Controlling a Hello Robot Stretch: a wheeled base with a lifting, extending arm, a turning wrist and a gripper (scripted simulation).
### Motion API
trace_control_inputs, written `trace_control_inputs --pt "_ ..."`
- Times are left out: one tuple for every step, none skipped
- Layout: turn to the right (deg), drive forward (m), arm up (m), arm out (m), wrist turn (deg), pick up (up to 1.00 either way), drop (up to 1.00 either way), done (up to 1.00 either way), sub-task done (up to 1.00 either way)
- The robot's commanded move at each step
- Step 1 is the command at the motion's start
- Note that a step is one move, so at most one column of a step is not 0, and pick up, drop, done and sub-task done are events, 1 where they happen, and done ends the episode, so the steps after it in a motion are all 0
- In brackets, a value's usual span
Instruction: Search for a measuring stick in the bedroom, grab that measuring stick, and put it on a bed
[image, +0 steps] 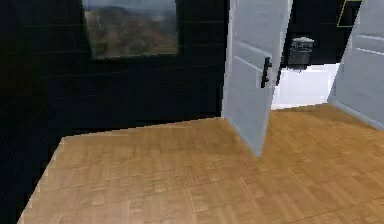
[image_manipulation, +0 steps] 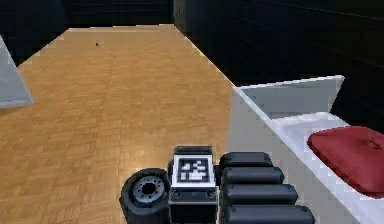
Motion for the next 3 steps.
trace_control_inputs --pt "45.0 0.0 0.0 0.0 0.0 0.0 0.0 0.0 0.0" --pt "21.0 0.0 0.0 0.0 0.0 0.0 0.0 0.0 0.0" --pt "0.0 0.0 0.0 0.48 0.0 0.0 0.0 0.0 0.0"
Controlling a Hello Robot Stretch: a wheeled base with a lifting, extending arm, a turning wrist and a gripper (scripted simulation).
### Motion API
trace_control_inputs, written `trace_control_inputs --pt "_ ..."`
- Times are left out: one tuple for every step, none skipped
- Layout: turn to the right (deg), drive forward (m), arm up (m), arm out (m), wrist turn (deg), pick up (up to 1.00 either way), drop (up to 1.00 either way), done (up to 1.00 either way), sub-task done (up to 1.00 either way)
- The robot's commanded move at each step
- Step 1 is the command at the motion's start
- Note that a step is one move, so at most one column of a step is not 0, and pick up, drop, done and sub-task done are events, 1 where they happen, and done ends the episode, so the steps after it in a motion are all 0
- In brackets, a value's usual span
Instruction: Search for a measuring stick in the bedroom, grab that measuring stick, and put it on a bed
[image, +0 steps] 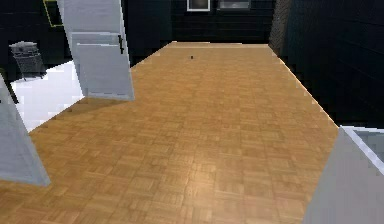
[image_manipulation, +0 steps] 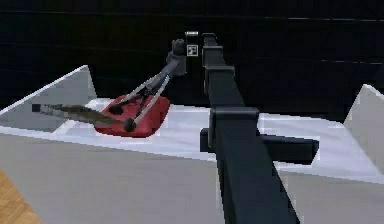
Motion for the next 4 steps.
trace_control_inputs --pt "0.0 0.0 0.0 0.0 45.0 0.0 0.0 0.0 0.0" --pt "0.0 0.0 0.0 0.0 45.0 0.0 0.0 0.0 0.0" --pt "0.0 0.0 0.0 0.0 33.0 0.0 0.0 0.0 0.0" --pt "0.0 0.0 -0.16 0.0 0.0 0.0 0.0 0.0 0.0"
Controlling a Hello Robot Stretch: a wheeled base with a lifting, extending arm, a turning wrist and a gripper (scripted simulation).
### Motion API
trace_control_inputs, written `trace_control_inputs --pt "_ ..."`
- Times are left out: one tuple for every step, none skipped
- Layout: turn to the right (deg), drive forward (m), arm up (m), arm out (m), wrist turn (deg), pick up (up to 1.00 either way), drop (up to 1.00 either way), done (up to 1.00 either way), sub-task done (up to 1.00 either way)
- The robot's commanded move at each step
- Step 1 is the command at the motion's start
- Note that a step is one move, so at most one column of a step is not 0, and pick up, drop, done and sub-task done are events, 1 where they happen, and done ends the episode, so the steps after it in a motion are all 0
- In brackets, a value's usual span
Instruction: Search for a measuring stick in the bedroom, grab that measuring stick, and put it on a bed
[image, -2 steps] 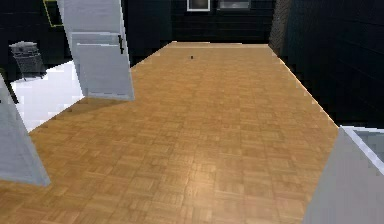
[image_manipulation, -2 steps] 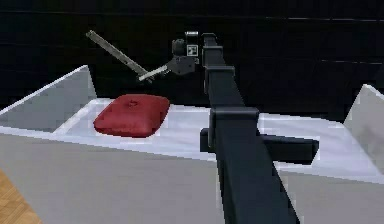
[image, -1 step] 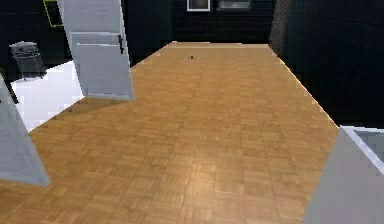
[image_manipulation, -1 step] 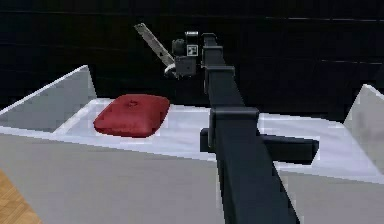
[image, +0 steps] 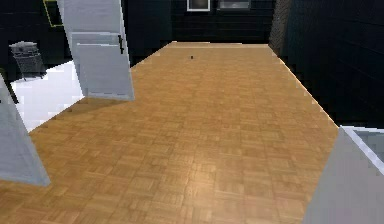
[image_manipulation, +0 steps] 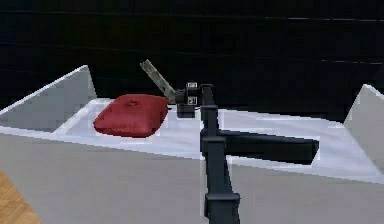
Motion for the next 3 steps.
trace_control_inputs --pt "0.0 0.0 -0.32 0.0 0.0 0.0 0.0 0.0 0.0" --pt "0.0 0.0 0.0 0.0 0.0 0.0 1.0 0.0 0.0" --pt "0.0 0.0 0.1 0.0 0.0 0.0 0.0 0.0 0.0"
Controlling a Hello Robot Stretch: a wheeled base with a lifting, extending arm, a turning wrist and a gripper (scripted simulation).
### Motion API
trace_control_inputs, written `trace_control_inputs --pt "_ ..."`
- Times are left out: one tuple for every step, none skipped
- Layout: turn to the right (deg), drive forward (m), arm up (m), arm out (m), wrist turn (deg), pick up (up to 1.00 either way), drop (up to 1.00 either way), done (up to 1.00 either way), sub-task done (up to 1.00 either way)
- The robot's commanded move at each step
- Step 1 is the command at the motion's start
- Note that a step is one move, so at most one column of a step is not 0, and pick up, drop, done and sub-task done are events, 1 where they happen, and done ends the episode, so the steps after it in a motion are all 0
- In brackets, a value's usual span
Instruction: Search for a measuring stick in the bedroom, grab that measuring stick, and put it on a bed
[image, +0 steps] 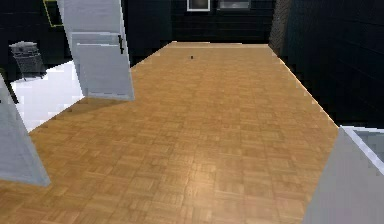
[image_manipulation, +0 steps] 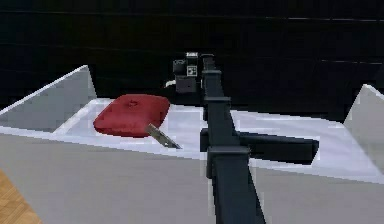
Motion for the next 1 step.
trace_control_inputs --pt "0.0 0.0 0.0 -0.08 0.0 0.0 0.0 0.0 0.0"
